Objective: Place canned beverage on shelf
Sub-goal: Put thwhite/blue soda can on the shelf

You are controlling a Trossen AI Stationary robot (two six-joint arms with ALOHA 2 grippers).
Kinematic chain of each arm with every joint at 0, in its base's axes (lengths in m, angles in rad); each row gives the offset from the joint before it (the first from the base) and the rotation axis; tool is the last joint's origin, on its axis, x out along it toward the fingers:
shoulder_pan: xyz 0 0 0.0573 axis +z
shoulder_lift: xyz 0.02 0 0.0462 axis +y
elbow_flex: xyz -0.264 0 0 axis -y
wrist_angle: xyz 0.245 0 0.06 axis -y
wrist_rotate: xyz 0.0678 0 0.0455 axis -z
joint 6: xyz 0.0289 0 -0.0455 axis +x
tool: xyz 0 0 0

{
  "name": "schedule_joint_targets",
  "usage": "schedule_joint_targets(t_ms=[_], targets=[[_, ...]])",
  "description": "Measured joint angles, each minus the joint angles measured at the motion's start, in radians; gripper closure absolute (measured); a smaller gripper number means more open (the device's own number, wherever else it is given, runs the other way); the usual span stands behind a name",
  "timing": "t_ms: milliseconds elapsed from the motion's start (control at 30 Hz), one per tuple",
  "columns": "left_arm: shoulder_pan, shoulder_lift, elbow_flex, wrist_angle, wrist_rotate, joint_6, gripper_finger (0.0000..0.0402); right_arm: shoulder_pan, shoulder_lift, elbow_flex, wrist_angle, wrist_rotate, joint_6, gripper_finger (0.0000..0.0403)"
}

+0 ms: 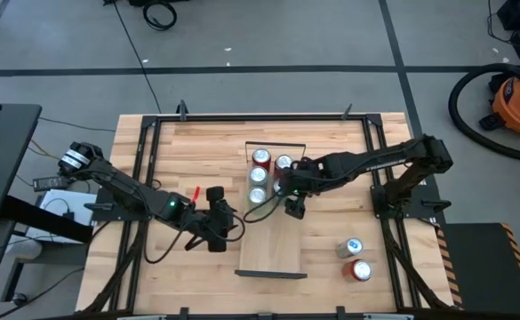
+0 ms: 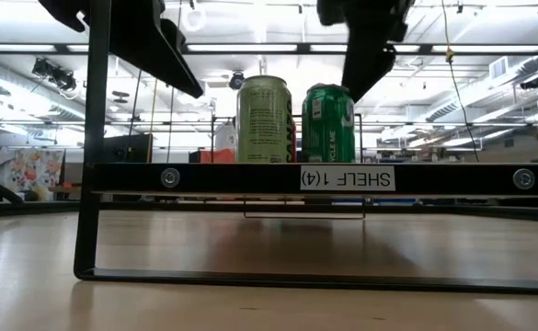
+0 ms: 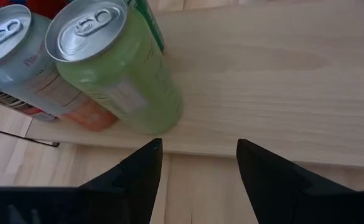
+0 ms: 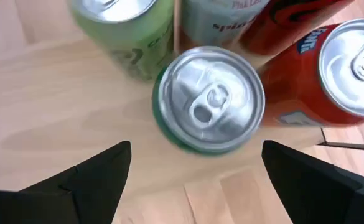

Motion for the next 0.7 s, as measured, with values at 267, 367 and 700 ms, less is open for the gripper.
schedule_joint_targets(t_ms=[267, 367, 700], targets=[[0.004, 0.0, 0.0, -0.012, 0.006, -0.044, 0.0184, 0.067, -0.065, 0.0, -0.095, 0.079, -0.007, 0.003], [0.004, 0.0, 0.0, -0.029, 0.006, -0.066, 0.0184, 0.115, -0.073, 0.0, -0.143, 0.126, 0.026, 0.003], [-0.017, 0.01, -0.12, 0.095, 0.006, 0.015, 0.0184, 0.304, -0.074, 0.0, -0.233, 0.159, 0.131, 0.003]])
